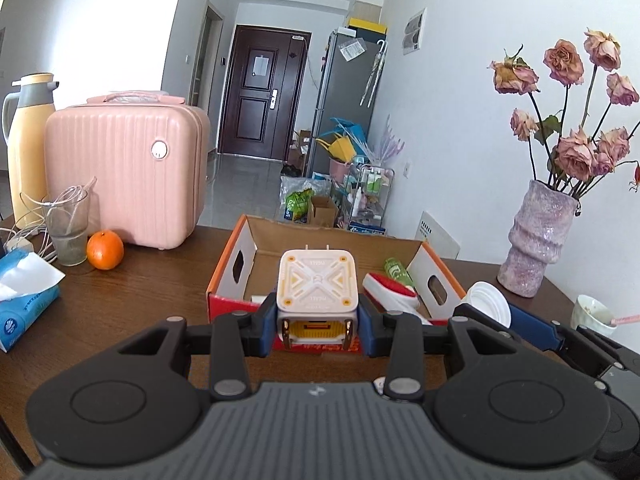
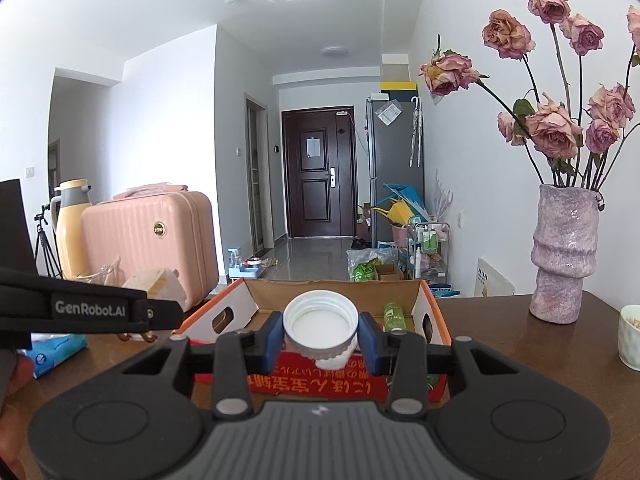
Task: Organize rigid objects
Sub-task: 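Carry the plug cube with left and the cap with right over the box, then lower the plug cube into the box and open left while right releases the cap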
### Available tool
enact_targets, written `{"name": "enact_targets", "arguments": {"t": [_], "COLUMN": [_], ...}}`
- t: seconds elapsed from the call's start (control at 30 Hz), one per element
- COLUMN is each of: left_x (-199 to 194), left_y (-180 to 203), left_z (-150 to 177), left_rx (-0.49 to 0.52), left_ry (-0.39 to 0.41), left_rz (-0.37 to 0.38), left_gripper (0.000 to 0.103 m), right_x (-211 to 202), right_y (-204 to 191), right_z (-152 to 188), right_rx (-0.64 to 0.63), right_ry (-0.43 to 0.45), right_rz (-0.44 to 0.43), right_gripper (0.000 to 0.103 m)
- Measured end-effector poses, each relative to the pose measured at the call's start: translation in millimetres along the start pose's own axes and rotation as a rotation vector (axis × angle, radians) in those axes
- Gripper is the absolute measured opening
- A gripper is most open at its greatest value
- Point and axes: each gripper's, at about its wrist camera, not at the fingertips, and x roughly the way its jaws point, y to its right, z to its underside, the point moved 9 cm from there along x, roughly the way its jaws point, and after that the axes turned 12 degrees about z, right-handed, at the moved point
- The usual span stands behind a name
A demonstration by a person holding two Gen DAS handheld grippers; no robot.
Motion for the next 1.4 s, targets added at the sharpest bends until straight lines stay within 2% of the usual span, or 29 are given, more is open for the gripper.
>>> {"name": "enact_targets", "arguments": {"t": [0.87, 1.4], "left_x": [88.2, 141.9], "left_y": [-14.6, -42.7], "left_z": [-35.0, -42.1], "left_rx": [-0.001, 0.003], "left_ry": [0.004, -0.049], "left_rz": [-0.034, -0.085], "left_gripper": [0.040, 0.040], "right_x": [96.7, 151.4], "right_y": [3.6, 8.9], "right_z": [-21.9, -24.6], "right_rx": [0.020, 0.006], "right_ry": [-0.034, -0.084], "right_rz": [0.022, 0.051], "right_gripper": [0.039, 0.039]}}
